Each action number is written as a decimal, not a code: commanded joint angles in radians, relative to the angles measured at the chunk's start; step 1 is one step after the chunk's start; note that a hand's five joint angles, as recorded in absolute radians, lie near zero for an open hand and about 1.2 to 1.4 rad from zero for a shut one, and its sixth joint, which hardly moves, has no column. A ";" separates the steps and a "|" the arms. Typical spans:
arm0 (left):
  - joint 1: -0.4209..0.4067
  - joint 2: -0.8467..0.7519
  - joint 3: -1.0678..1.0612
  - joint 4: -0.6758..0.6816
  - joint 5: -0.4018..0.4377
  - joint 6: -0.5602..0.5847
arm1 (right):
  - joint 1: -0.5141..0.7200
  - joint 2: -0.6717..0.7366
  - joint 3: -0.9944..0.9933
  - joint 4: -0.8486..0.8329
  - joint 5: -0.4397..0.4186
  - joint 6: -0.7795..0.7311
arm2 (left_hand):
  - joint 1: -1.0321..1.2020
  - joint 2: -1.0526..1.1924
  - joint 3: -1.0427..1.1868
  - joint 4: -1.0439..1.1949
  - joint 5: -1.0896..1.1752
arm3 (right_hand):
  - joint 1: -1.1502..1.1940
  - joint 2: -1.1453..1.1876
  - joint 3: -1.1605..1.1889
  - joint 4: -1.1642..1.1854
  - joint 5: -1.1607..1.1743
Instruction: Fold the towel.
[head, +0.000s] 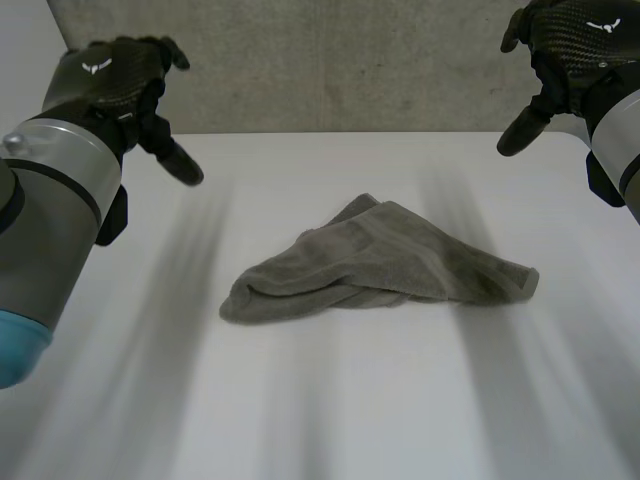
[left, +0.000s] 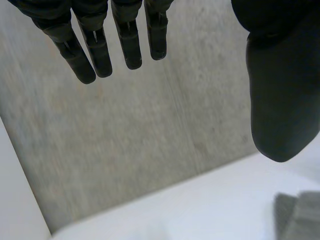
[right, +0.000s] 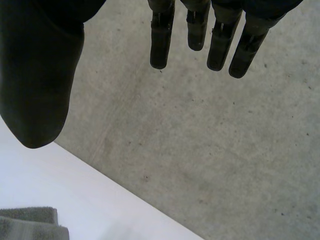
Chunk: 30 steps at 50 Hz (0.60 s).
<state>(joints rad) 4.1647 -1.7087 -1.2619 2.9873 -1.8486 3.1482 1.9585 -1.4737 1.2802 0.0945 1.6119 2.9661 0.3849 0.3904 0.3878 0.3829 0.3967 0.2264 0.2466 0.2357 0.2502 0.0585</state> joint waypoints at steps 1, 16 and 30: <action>0.023 -0.023 0.044 -0.103 0.011 -0.059 | 0.000 0.035 -0.022 0.036 0.009 -0.001 | -0.048 -0.054 -0.051 -0.046 -0.234 | -0.052 -0.072 -0.061 -0.076 -0.058; 0.046 -0.020 0.047 -0.102 0.009 -0.056 | -0.003 0.089 -0.055 0.088 0.011 0.007 | -0.071 -0.077 -0.074 -0.070 -0.258 | -0.052 -0.072 -0.061 -0.076 -0.058; 0.077 -0.025 -0.014 0.047 0.037 -0.050 | 0.000 0.147 -0.036 0.074 -0.122 -0.033 | -0.063 -0.068 -0.066 -0.061 -0.249 | -0.052 -0.072 -0.061 -0.076 -0.058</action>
<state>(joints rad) 4.2266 -1.7238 -1.2350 2.9370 -1.8385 3.0928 1.9510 -1.3689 1.2377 0.1764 1.5821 2.9616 0.3792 0.3822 0.3684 0.3802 0.3500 0.2264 0.2467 0.2357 0.2502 0.0586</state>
